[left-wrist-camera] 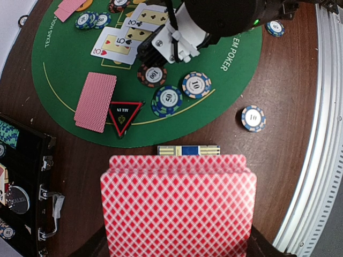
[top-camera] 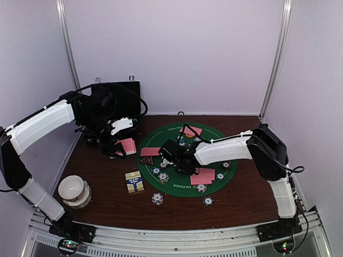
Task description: Distribute texas hold em gaming equipment
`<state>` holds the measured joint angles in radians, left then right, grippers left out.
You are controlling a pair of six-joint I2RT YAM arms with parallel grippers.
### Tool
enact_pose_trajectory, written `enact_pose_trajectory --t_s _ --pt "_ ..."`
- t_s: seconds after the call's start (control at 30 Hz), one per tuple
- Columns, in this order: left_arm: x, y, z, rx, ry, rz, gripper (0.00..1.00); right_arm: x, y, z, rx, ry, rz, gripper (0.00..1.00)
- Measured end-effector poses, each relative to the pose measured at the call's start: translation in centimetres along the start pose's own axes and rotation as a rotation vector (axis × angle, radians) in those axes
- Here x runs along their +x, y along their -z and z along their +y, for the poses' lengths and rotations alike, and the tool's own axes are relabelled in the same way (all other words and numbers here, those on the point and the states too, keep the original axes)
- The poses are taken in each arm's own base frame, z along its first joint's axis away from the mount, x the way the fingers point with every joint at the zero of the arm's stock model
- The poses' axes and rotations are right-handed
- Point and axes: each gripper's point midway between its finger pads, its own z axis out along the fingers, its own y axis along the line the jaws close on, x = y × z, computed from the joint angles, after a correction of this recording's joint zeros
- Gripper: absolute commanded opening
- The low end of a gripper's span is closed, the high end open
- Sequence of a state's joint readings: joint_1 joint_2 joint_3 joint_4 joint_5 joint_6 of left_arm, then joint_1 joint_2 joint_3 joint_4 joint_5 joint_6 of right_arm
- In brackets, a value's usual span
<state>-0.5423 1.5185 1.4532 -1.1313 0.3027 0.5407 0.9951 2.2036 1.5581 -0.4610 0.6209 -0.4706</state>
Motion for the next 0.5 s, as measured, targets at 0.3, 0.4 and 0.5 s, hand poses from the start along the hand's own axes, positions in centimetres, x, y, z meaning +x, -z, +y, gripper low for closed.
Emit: enact_pose_trajectory --t_s 0.3,0.4,0.5 --pt "0.01 0.0 -0.01 0.0 0.0 0.001 0.0 0.15 0.2 0.06 -0.019 -0.033 -0.009 0.68" --pt "0.01 0.0 -0.01 0.0 0.0 0.001 0.0 0.42 -0.12 -0.11 -0.028 -0.043 -0.004 0.66" --pt "0.01 0.0 -0.01 0.0 0.0 0.001 0.0 0.61 -0.43 -0.32 -0.035 -0.051 -0.001 0.64"
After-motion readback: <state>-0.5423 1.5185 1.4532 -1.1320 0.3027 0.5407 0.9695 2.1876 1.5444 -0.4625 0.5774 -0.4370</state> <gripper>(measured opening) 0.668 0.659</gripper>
